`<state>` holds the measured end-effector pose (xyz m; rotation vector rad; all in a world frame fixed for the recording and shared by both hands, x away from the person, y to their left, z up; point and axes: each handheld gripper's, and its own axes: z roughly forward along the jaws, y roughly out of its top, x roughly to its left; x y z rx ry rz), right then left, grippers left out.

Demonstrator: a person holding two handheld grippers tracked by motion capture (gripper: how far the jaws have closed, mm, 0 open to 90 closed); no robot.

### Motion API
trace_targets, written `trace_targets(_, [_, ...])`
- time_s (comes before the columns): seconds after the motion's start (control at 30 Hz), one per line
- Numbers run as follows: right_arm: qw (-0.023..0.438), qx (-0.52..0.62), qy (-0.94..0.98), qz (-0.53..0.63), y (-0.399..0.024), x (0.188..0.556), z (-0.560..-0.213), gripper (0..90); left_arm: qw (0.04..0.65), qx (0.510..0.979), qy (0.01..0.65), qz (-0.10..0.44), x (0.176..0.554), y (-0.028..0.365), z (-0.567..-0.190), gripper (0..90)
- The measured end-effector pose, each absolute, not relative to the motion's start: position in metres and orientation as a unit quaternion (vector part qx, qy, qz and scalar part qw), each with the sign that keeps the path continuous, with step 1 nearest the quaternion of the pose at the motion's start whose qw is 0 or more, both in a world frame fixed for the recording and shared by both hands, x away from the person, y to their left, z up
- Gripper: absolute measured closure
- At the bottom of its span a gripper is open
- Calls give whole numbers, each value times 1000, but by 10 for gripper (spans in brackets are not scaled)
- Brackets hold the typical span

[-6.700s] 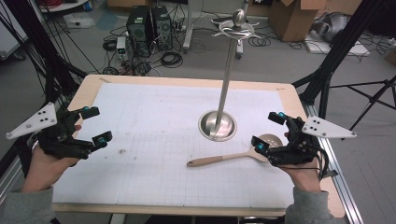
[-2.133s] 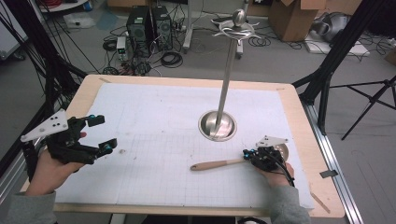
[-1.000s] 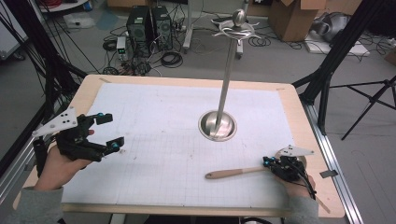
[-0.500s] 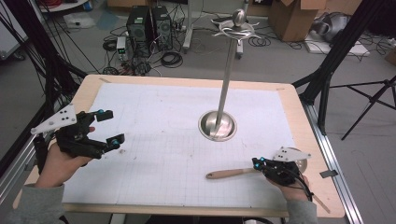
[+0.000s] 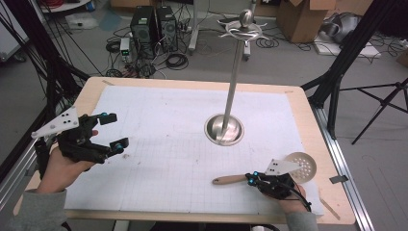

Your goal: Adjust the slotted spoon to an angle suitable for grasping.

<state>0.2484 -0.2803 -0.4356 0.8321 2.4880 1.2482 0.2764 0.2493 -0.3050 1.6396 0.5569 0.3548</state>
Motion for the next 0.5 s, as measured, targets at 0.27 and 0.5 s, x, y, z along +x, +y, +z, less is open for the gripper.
trace_targets(0.27, [97,274,855,430,-273,250,-441,900,631,719,245,154,277,249,-307,60])
trace_targets(0.5, [95,268,860,423,-266,253,-443,900,631,719,246,156,276,250,-306,60])
